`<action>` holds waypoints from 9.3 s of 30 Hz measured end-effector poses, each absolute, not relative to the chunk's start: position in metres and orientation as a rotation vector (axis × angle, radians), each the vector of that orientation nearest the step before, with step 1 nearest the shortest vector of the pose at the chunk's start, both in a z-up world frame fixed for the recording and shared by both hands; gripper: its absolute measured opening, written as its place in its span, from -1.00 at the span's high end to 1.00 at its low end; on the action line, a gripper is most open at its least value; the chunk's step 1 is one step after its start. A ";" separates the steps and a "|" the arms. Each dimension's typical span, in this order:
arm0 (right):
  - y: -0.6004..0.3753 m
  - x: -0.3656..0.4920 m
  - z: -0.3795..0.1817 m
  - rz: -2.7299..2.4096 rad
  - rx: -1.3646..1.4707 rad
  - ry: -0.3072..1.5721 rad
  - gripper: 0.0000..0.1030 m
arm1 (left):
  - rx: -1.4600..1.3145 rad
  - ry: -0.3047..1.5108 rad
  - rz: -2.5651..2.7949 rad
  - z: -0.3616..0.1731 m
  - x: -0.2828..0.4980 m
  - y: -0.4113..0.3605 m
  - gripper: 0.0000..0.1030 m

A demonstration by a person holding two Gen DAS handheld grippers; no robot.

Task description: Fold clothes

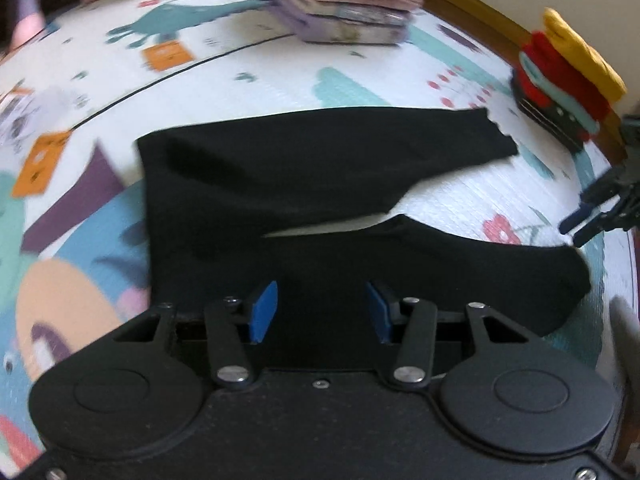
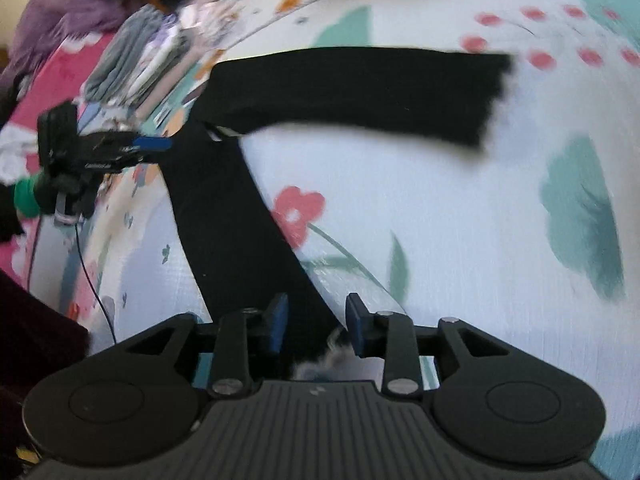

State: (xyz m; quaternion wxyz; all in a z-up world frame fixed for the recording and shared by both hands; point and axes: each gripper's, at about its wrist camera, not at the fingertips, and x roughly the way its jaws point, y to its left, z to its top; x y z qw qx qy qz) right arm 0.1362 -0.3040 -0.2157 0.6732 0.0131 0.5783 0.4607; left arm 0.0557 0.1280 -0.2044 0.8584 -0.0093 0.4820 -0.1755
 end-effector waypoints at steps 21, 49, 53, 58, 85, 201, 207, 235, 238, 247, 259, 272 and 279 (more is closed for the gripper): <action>-0.294 0.111 -0.223 1.086 -0.073 1.334 0.40 | 0.498 1.035 -0.891 -0.223 0.117 0.066 0.51; -0.296 0.124 -0.204 1.104 -0.130 1.279 0.42 | 0.484 0.860 -0.682 -0.205 0.082 0.070 0.80; -0.287 0.112 -0.199 1.115 -0.199 1.226 0.29 | 0.395 0.897 -0.701 -0.201 0.061 0.074 0.80; -0.276 0.095 -0.211 1.091 -0.297 1.192 0.33 | 0.371 0.947 -0.725 -0.214 0.050 0.069 0.80; -0.344 0.128 -0.248 0.920 0.292 1.470 0.90 | 0.394 0.975 -0.741 -0.232 0.037 0.056 0.73; -0.114 0.308 -0.226 1.175 0.169 1.265 0.91 | -0.197 1.005 -0.321 -0.205 0.172 0.245 0.76; -0.086 0.278 -0.196 1.201 -0.256 0.914 0.26 | -0.216 1.026 -0.274 -0.216 0.182 0.252 0.68; -0.071 0.308 -0.205 1.138 -0.247 0.944 0.34 | -0.504 1.054 -0.072 -0.237 0.183 0.266 0.67; -0.074 0.294 -0.202 1.214 -0.374 0.872 0.01 | -0.277 1.028 -0.114 -0.225 0.181 0.248 0.34; -0.071 0.314 -0.230 1.251 -0.298 1.079 0.77 | -0.326 1.004 -0.143 -0.234 0.187 0.257 0.67; -0.106 0.328 -0.206 1.210 -0.329 1.058 0.38 | -0.369 1.058 -0.142 -0.233 0.176 0.264 0.68; -0.169 0.339 -0.227 1.099 -0.318 1.031 0.84 | -0.355 1.042 -0.137 -0.235 0.173 0.264 0.64; -0.194 0.367 -0.232 1.045 -0.003 1.150 0.66 | -0.354 1.038 -0.138 -0.236 0.173 0.265 0.62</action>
